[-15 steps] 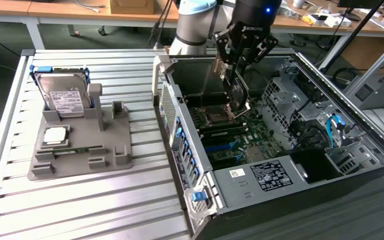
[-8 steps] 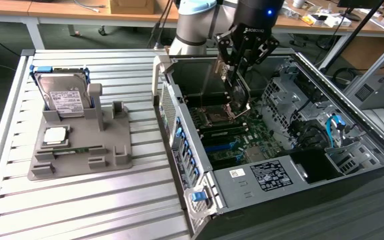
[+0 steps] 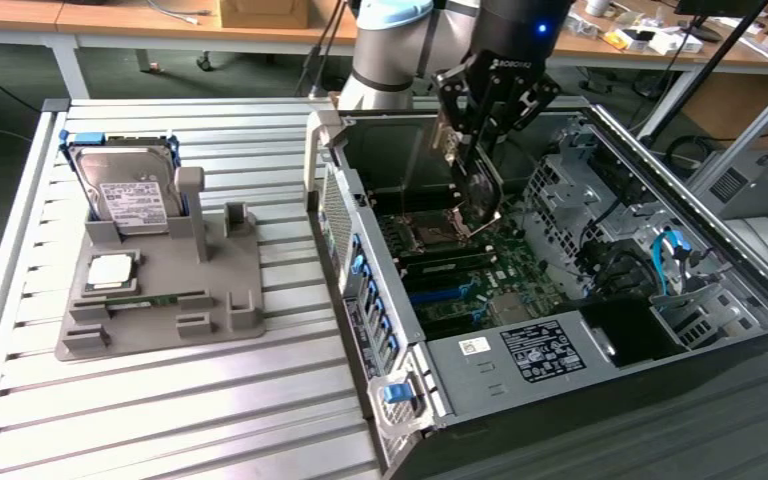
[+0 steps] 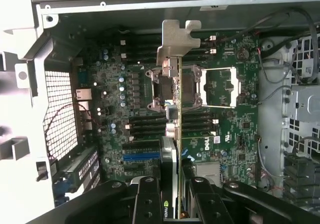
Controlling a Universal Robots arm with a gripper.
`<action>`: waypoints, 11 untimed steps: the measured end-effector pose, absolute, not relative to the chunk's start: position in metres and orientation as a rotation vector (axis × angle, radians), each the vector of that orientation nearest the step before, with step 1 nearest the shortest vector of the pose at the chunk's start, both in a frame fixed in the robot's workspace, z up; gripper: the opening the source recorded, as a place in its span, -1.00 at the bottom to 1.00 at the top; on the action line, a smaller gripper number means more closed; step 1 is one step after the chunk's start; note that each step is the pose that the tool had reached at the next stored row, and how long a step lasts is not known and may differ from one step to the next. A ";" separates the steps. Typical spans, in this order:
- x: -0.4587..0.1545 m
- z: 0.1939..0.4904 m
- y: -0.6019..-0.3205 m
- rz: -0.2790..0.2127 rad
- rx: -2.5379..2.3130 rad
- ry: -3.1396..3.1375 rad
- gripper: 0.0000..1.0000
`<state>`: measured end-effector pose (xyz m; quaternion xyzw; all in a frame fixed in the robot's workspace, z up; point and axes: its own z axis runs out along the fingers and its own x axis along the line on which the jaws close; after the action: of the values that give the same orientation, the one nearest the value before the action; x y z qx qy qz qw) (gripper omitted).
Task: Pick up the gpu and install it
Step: 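Pick up the gpu and move the gpu toward the slot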
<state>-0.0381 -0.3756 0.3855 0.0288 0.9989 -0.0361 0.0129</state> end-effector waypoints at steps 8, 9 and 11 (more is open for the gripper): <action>-0.034 0.383 -0.376 -0.114 0.090 3.113 -0.47; -0.033 0.382 -0.376 -0.114 0.090 3.113 -0.47; -0.032 0.382 -0.376 -0.114 0.090 3.113 -0.47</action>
<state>-0.0319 -0.3756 0.3819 0.0288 0.9988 -0.0366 0.0127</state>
